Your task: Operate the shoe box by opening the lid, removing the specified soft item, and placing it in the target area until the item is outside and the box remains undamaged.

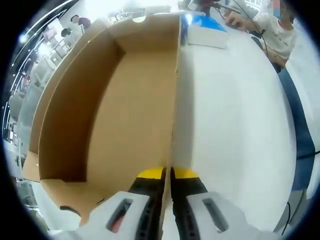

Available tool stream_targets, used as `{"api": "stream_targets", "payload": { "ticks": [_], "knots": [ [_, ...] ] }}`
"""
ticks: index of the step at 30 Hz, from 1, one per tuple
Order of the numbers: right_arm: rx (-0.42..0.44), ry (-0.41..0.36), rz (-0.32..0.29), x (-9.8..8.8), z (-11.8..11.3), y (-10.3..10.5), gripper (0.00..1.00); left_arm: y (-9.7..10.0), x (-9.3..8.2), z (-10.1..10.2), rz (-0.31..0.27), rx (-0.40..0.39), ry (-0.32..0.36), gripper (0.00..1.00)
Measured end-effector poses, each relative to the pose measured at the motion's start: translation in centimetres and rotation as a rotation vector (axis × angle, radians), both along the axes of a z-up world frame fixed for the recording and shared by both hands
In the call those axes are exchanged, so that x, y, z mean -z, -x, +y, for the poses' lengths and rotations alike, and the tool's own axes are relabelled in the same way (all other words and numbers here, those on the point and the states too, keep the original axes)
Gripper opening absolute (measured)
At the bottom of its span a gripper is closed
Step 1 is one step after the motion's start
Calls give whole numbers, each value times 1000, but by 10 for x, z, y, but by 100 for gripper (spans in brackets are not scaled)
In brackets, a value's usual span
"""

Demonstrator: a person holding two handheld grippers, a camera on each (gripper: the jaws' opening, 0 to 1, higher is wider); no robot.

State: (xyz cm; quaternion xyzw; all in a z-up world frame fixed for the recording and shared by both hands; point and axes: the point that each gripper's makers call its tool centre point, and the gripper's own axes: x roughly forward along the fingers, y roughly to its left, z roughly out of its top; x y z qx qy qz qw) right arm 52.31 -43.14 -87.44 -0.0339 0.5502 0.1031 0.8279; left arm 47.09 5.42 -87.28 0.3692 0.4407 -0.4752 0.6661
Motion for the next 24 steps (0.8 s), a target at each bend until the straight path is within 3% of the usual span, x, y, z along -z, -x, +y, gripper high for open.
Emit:
{"api": "stream_targets", "payload": {
  "ticks": [17, 24],
  "knots": [
    [5, 18, -10, 1, -8, -3, 24, -3, 0, 0, 0, -4, -1, 4],
    [31, 11, -31, -8, -12, -6, 26, -5, 2, 1, -1, -2, 0, 4]
  ]
}}
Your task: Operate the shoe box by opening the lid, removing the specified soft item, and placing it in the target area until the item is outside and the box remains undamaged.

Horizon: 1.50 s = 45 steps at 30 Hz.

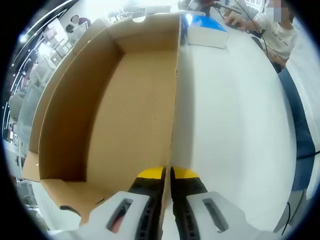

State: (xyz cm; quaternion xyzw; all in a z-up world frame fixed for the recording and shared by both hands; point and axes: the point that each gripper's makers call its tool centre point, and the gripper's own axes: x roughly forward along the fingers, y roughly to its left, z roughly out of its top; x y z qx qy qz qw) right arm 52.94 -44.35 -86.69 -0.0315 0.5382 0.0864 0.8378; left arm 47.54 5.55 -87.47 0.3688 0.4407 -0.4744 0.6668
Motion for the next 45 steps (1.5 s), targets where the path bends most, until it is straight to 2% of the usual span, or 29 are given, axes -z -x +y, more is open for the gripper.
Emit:
{"api": "stream_targets", "payload": {
  "ticks": [5, 10, 18, 19, 21, 23, 24, 27, 30, 34, 37, 41, 43, 45],
  "knots": [
    [11, -5, -44, -15, 1, -6, 29, 0, 0, 0, 0, -1, 0, 4],
    [13, -16, -123, -46, 9, -12, 30, 0, 1, 1, -4, 2, -1, 4],
    [-49, -12, -287, -132, 45, -31, 30, 3, -2, 0, -6, -2, -2, 4],
    [-71, -5, -306, -146, 55, -32, 30, 3, -2, 0, -7, -2, -2, 4],
    [-104, -7, -341, -158, 59, -40, 31, 3, -3, 0, -5, -4, -2, 4],
    [-149, -14, -390, -181, 81, -46, 31, 4, -3, 0, -5, -4, -2, 4],
    [-202, -6, -420, -194, 93, -50, 32, 3, -2, 1, -5, -3, -2, 4],
    [-289, 20, -461, -210, 104, -68, 35, 2, -1, 3, -5, -3, -1, 4],
    [-371, 8, -493, -235, 139, -82, 39, 1, 0, 3, -2, -3, -1, 4],
    [-464, 9, -497, -247, 171, -103, 44, 2, 0, 2, 1, -9, -1, 4],
    [-579, 17, -485, -257, 204, -109, 48, 1, 1, 3, 6, -17, -2, 4],
    [-696, 46, -466, -257, 234, -119, 51, 0, 2, 2, -1, -9, 0, 4],
    [-734, 35, -462, -258, 250, -133, 51, 1, 2, 2, -3, -5, -1, 4],
    [-760, 9, -445, -256, 267, -137, 51, 2, 0, 2, -4, -3, 0, 4]
  ]
}}
